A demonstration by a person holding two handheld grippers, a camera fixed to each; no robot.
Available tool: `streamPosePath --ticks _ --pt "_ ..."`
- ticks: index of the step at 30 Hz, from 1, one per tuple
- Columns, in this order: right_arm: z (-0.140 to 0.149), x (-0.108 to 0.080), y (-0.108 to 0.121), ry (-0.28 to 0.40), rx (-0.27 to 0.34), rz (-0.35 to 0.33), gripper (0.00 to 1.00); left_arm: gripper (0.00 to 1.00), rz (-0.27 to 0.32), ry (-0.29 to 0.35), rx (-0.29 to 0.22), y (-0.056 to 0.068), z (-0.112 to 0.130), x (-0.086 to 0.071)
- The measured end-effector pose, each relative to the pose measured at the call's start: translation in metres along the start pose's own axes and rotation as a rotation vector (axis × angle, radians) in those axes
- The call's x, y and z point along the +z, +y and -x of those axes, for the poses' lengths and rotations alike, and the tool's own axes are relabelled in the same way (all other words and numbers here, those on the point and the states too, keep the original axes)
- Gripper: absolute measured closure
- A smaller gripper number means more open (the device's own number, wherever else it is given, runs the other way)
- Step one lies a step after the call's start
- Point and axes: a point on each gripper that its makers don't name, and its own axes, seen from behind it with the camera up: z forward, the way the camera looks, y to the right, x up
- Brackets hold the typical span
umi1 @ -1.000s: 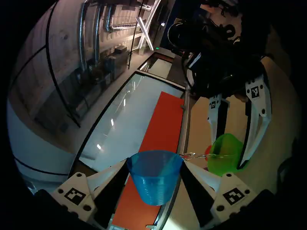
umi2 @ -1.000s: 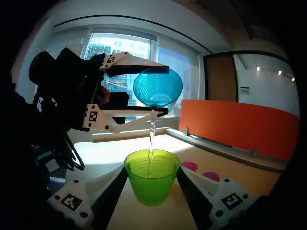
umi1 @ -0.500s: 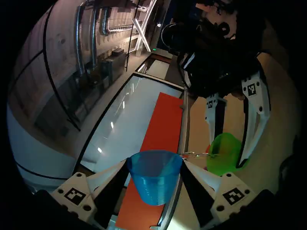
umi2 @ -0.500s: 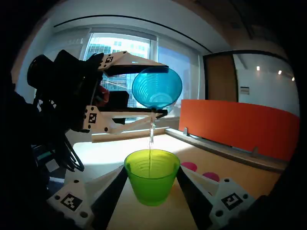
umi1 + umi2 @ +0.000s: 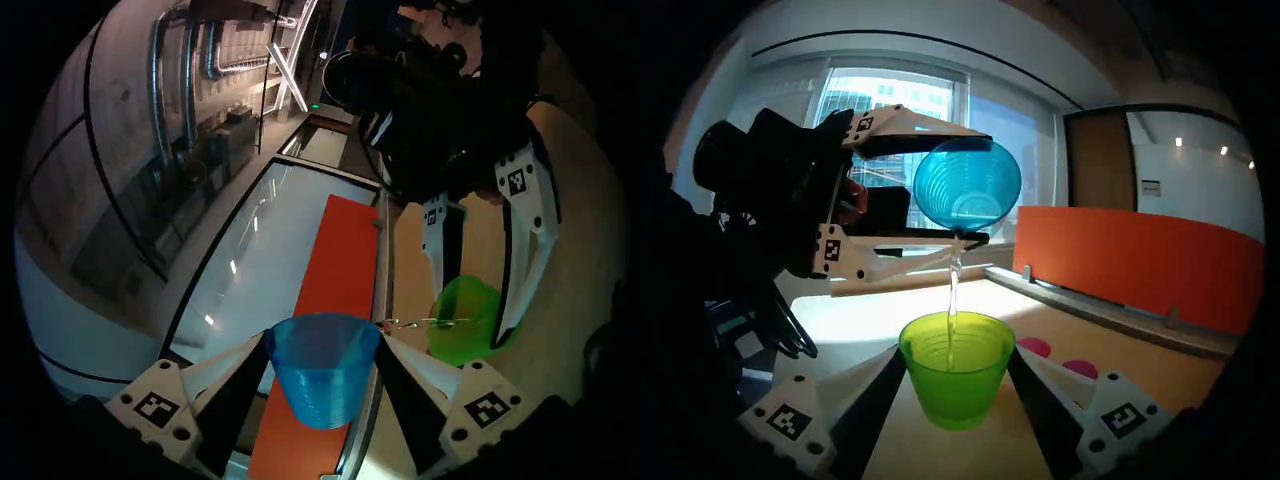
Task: Pour water
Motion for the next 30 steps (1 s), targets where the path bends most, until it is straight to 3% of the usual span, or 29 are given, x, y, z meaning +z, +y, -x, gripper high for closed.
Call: streamPosePath --ticks 30 --pt "0.001 0.001 0.012 0.005 0.009 0.009 0.11 0.12 0.0 0.004 0.118 -0.001 0.002 0.011"
